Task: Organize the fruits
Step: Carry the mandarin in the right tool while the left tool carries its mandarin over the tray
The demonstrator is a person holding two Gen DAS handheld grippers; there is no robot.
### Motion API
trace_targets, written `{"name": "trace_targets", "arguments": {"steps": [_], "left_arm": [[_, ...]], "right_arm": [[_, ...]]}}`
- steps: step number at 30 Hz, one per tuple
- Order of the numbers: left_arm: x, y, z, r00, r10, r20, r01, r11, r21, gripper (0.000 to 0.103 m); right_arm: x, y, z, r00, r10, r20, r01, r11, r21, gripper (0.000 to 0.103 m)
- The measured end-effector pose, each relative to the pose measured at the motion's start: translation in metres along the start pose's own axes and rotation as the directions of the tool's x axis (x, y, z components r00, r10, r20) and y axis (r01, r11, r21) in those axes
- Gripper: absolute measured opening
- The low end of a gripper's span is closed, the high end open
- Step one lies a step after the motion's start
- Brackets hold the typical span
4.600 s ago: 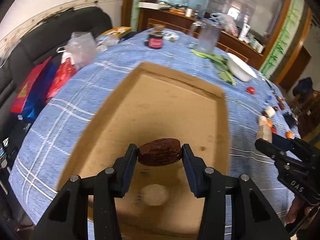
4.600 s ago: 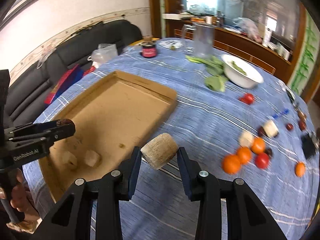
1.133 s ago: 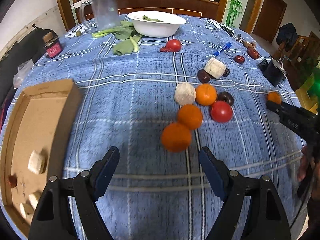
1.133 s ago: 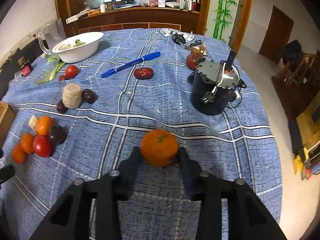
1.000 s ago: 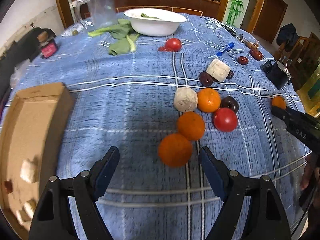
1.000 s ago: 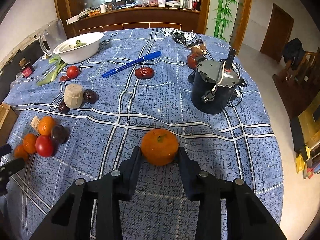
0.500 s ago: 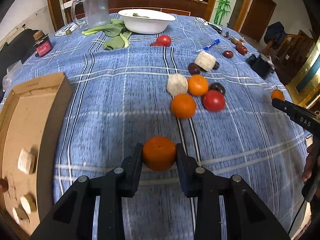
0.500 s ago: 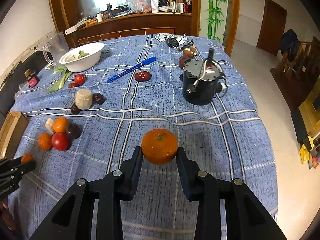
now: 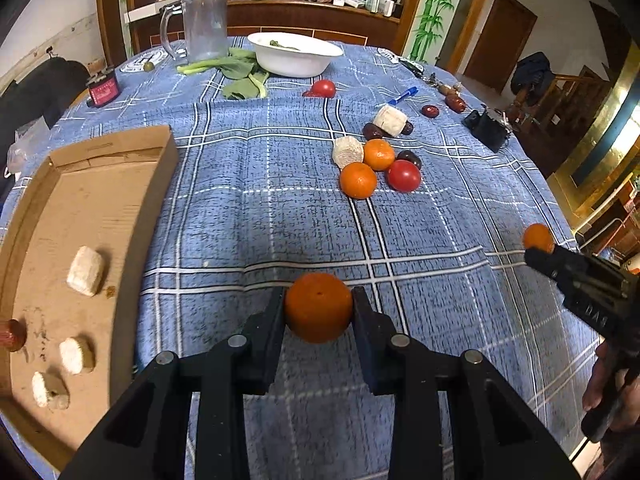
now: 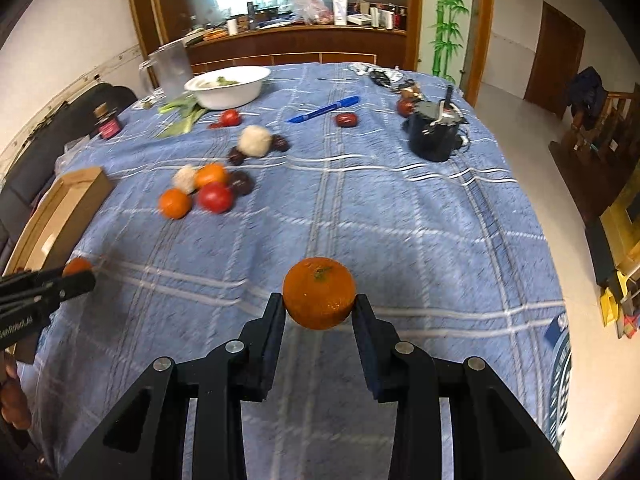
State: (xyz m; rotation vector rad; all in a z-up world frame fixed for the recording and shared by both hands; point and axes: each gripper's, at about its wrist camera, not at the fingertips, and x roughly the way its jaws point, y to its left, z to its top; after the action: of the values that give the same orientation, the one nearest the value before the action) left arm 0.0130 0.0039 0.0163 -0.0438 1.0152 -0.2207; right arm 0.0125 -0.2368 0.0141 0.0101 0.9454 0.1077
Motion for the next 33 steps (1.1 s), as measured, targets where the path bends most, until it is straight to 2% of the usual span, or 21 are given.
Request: {"name": "trace_targets", "arguments": {"steps": [8, 14, 23, 33], "left_arm": [[-0.027, 0.020, -0.005, 0.999, -0.016, 0.041, 0.016, 1.000, -0.004, 0.031], [-0.042, 0.047, -0.004, 0.998, -0.006, 0.067, 0.009, 0.999, -0.044, 0.031], [-0.064, 0.090, -0.005, 0.994, 0.040, 0.106, -0.030, 0.995, -0.097, 0.031], [-0.075, 0.146, -0.010, 0.988, 0.105, 0.110, -0.083, 0.979, -0.185, 0.031]], "right_arm": [[-0.008, 0.038, -0.004, 1.000, 0.022, 0.003, -0.022, 0.999, -0.023, 0.037], [-0.009, 0.068, 0.002, 0.999, 0.040, 0.013, -0.039, 0.997, -0.063, 0.037], [-0.007, 0.117, 0.019, 0.996, 0.090, 0.019, -0.087, 0.987, -0.134, 0.037], [0.002, 0.186, 0.046, 0.984, 0.178, 0.022, -0.168, 0.958, -0.233, 0.037]]}}
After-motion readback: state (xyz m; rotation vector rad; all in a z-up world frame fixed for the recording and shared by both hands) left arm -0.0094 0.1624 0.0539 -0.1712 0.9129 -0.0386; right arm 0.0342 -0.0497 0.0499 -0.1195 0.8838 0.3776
